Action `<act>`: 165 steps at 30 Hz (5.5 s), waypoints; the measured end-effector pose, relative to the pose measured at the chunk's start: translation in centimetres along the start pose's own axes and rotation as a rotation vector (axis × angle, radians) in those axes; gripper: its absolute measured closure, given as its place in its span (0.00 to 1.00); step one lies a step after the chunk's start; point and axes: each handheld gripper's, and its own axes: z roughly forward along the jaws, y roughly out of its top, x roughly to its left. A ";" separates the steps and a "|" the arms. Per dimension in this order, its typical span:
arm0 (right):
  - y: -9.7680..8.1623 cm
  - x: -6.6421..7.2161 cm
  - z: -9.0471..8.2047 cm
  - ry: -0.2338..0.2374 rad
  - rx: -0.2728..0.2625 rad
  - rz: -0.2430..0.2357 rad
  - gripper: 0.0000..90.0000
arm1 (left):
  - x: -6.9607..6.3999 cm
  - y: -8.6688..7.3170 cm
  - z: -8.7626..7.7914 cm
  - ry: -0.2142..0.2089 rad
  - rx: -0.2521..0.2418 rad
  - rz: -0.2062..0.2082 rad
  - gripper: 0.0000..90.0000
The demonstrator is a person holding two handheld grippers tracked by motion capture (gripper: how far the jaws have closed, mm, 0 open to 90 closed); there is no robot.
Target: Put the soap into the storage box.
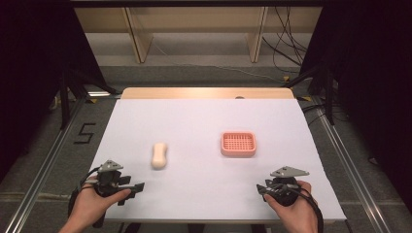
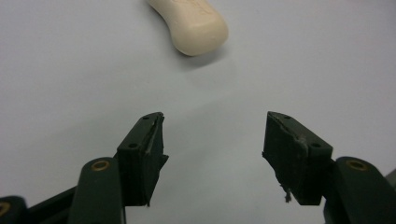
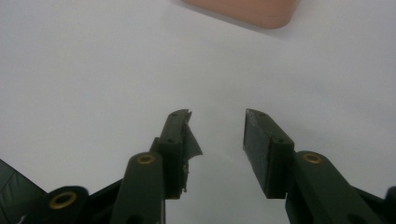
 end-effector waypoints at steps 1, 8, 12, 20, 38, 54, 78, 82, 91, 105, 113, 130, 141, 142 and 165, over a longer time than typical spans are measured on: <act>0.0 0.0 0.0 0.000 0.000 0.000 0.67 | 0.0 0.0 0.0 0.000 0.000 0.000 0.42; -0.1 -0.3 0.2 -0.012 0.004 -0.006 0.66 | 0.3 3.0 0.4 0.045 0.027 -0.057 0.42; -0.1 -0.2 0.2 -0.020 0.020 0.002 0.65 | 0.4 4.7 1.2 0.052 0.094 -0.056 0.42; -0.2 -0.6 0.5 -0.021 0.021 -0.021 0.64 | 0.3 7.4 2.9 0.078 0.171 -0.092 0.39; -0.2 -0.6 0.2 -0.024 0.032 0.014 0.62 | 1.3 10.6 6.0 0.102 0.274 -0.109 0.36; -0.3 -0.6 0.2 -0.040 0.044 0.013 0.61 | 0.9 12.6 9.7 0.161 0.367 -0.130 0.35; -0.4 -0.7 0.3 -0.039 0.047 0.008 0.62 | 0.3 13.5 12.4 0.201 0.416 -0.179 0.35; -0.5 -0.6 0.3 -0.029 0.041 0.016 0.62 | 0.2 13.5 12.7 0.201 0.438 -0.184 0.36; -0.5 -0.7 0.3 -0.027 0.046 0.020 0.62 | -0.1 13.6 13.1 0.209 0.476 -0.164 0.41; -0.5 -0.7 0.4 -0.025 0.055 0.023 0.61 | -0.3 13.4 13.4 0.217 0.522 -0.063 0.50; -0.6 -0.8 0.4 -0.023 0.056 0.020 0.61 | -0.3 13.6 13.4 0.209 0.545 -0.022 0.54; -0.6 -0.8 0.4 -0.024 0.056 0.020 0.61 | -0.5 12.6 12.6 0.160 0.489 0.103 0.55; -0.6 -0.8 0.4 -0.025 0.050 0.021 0.61 | -1.2 12.7 11.2 0.134 0.456 0.201 0.55; -0.6 -0.8 0.4 -0.025 0.050 0.021 0.61 | -1.1 12.8 11.0 0.131 0.438 0.248 0.55; -0.5 -0.9 0.2 -0.046 0.012 0.034 0.60 | -2.3 12.8 8.9 0.094 0.211 0.275 0.55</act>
